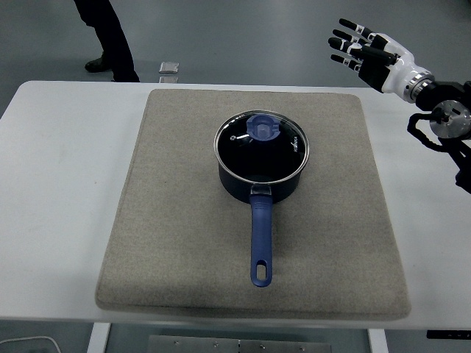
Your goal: Lift the pot lid and place it to the right of the pot.
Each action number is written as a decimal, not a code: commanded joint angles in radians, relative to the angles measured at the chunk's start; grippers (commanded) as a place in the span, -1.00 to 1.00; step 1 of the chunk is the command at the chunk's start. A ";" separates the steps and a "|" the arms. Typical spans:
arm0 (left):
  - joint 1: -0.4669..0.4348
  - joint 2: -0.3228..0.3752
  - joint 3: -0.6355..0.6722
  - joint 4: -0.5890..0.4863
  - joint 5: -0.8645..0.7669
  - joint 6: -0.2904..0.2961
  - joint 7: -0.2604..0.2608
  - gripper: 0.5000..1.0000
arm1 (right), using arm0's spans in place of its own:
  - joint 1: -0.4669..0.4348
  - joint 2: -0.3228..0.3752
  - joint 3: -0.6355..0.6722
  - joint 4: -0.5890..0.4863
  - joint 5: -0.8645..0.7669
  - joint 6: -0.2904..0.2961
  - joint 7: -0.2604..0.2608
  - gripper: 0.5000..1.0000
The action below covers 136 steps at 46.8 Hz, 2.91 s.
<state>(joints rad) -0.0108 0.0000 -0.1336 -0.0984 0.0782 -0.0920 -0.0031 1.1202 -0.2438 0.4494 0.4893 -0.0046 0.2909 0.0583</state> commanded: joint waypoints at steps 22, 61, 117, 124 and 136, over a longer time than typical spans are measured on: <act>0.000 0.000 0.000 -0.001 0.000 0.000 0.000 1.00 | 0.003 -0.002 -0.003 0.000 -0.005 -0.010 0.001 0.71; 0.000 0.000 0.000 -0.003 0.000 0.000 0.000 1.00 | 0.021 -0.002 -0.020 0.000 -0.025 -0.006 0.001 0.71; 0.000 0.000 0.000 -0.001 0.000 0.000 0.000 1.00 | 0.164 -0.103 -0.032 0.274 -0.784 0.054 0.014 0.71; 0.000 0.000 0.000 -0.003 0.000 0.000 0.000 1.00 | 0.164 -0.111 -0.078 0.380 -0.906 0.053 0.014 0.70; 0.000 0.000 0.000 -0.003 0.000 0.000 0.000 1.00 | 0.227 -0.132 -0.225 0.474 -1.025 0.054 0.061 0.70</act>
<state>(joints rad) -0.0108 0.0000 -0.1334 -0.1003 0.0782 -0.0920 -0.0031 1.3211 -0.3628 0.2742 0.9402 -1.0167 0.3450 0.1075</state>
